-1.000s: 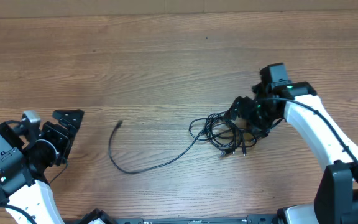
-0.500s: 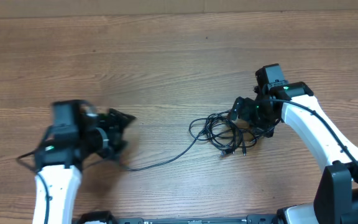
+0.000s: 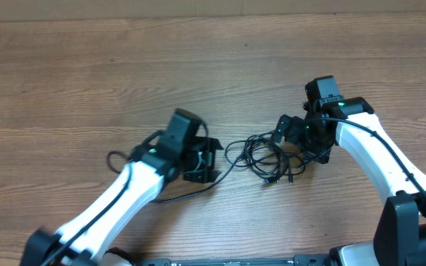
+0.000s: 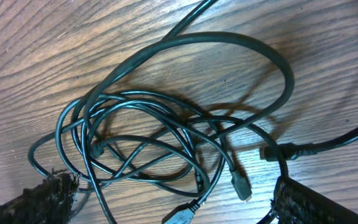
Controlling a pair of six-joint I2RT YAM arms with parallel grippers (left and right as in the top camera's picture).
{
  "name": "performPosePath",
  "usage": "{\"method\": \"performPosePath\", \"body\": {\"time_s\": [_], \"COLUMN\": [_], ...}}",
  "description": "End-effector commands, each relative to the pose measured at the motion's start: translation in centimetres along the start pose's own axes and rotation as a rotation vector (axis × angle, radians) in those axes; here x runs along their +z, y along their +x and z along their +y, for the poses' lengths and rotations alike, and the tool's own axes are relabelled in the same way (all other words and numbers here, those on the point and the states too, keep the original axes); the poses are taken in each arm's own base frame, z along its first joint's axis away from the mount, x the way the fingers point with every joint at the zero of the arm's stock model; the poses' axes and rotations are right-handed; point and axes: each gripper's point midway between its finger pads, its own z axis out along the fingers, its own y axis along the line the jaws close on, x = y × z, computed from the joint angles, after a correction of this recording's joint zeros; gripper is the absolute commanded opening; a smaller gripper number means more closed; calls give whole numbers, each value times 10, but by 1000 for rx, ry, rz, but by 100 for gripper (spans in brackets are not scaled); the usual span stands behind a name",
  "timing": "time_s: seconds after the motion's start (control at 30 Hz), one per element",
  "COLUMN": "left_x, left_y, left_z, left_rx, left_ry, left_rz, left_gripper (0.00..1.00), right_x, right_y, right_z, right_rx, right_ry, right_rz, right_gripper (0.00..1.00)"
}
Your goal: Untangle cables
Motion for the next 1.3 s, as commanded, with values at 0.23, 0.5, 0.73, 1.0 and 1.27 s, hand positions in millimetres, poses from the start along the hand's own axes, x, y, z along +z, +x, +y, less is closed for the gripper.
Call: {"method": "performPosePath", "body": {"time_s": [0.23,0.5,0.73,1.0,1.27], "left_x": [42,40,42,57,60], "left_y": [-19,-42,-69,-68,-94], "left_z": [48,73,69,92,96], "left_rx": [-174,-206,-136,-88,-60], "left_ry": [-260,-339,-283,-360,-408], "left_rz": [-5,-146,-333,-369,-409], "left_gripper": [38,75,72,40,4], "right_x": [-11,-11,-10,-10,-10], "right_y": [-11,-11,-8,-8,-3], "right_z": [-2,-3,-5,-4,-7], "right_rx": [-60,-60,-57,-58,-53], "right_ry": [29,30,38,36,48], "right_rz": [-62,-60,-48,-51,-28], "right_gripper": [100,100,100,100,100]}}
